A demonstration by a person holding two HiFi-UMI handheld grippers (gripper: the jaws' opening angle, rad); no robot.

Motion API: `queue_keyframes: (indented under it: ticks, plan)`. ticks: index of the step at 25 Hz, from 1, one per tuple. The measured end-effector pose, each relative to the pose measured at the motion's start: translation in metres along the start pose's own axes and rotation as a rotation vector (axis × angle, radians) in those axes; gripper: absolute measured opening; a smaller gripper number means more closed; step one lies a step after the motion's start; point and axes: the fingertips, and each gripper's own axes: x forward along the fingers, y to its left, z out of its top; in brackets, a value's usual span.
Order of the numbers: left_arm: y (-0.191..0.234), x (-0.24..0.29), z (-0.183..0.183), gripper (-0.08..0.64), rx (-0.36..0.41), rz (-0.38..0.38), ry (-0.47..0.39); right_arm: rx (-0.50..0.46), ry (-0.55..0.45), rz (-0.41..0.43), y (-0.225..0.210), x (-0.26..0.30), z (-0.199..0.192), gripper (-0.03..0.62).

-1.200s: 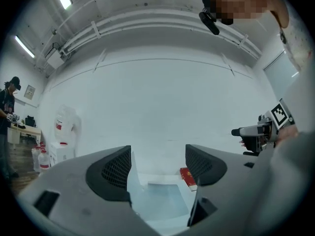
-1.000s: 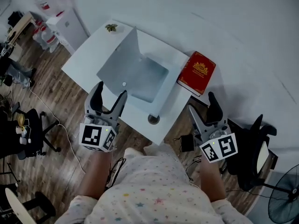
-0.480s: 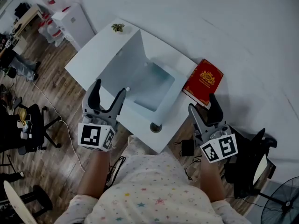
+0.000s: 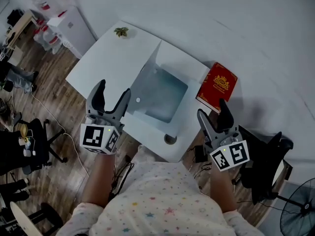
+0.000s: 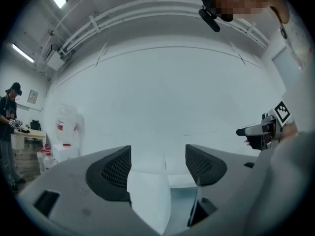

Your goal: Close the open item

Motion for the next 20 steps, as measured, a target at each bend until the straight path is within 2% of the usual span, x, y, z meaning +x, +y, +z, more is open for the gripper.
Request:
queue_keyframes:
  ticks: [8, 17, 18, 19, 20]
  plan:
    - [-0.015, 0.019, -0.053, 0.318, -0.085, -0.144, 0.122, 0.003, 0.018, -0.009, 0.007, 0.019, -0.006, 0.331]
    - [-0.007, 0.026, -0.073, 0.313, -0.086, -0.151, 0.196, 0.005, 0.029, 0.005, 0.01, 0.035, -0.008, 0.33]
    - [-0.008, 0.026, -0.073, 0.302, -0.089, -0.16, 0.199, 0.005, 0.03, 0.009, 0.01, 0.037, -0.008, 0.33]
    - [-0.01, 0.026, -0.073, 0.26, -0.088, -0.17, 0.201, 0.006, 0.032, 0.013, 0.011, 0.039, -0.009, 0.33]
    - [-0.012, 0.026, -0.074, 0.19, -0.084, -0.181, 0.203, 0.007, 0.033, 0.018, 0.011, 0.041, -0.009, 0.33]
